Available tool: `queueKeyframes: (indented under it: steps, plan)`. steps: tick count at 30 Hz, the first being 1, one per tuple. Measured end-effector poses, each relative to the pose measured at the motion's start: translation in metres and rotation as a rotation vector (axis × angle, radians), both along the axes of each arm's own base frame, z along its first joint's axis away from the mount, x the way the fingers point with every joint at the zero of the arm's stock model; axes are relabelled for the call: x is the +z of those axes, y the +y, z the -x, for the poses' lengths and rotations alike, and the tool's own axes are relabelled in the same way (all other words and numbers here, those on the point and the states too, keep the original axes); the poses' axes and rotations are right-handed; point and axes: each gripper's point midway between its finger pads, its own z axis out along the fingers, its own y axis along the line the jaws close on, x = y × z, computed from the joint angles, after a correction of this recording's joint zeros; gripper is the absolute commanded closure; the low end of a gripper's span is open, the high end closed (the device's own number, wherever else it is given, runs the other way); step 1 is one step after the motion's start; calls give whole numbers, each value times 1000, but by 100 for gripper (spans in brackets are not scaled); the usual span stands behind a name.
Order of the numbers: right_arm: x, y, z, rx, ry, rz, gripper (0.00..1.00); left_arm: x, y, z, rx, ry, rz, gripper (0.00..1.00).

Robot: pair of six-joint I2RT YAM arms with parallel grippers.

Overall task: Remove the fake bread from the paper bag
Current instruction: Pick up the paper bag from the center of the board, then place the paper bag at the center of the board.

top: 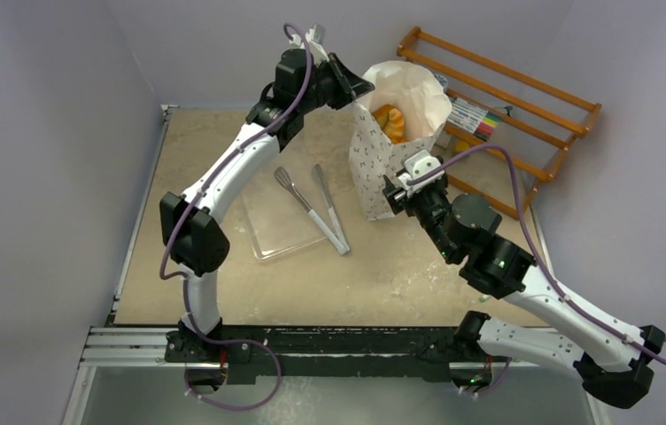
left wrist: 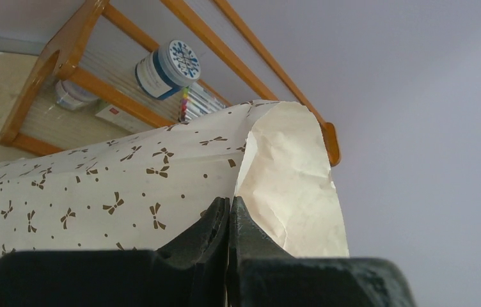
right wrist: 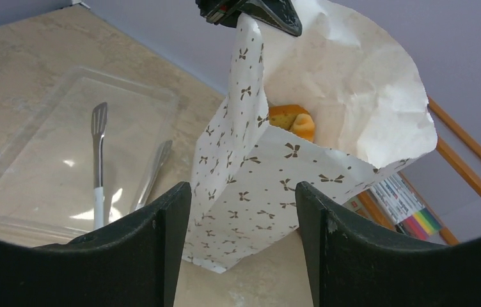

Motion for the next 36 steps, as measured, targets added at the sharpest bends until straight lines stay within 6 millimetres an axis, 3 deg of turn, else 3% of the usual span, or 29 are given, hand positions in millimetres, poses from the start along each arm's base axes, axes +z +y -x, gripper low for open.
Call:
queueKeyframes:
  steps: [6,11,16,17,20,25,28,30,33,36]
  plan:
    - [7,-13,5,-34,1,-49,30,17,-3,-14,36,-36,39,100]
    - [15,-20,9,-47,0,-89,28,62,3,-17,78,-118,114,100]
    - [20,-24,10,-57,-5,-117,23,111,22,-23,138,-211,209,100]
    - [22,-26,11,-63,-7,-131,1,125,41,-32,193,-246,227,100]
    - [25,-26,12,-57,-10,-153,0,128,62,-40,245,-255,214,100]
    - [31,-20,19,-4,-31,-266,0,142,135,-41,400,-281,103,100]
    - [34,-13,18,18,-28,-324,1,167,185,-15,507,-329,21,100]
    - [34,-3,15,38,-21,-340,6,187,208,8,562,-380,-25,100]
    - [21,20,4,58,23,-309,10,216,240,49,655,-457,-100,100]
    - [-1,45,-11,69,78,-254,13,231,272,79,766,-498,-181,100]
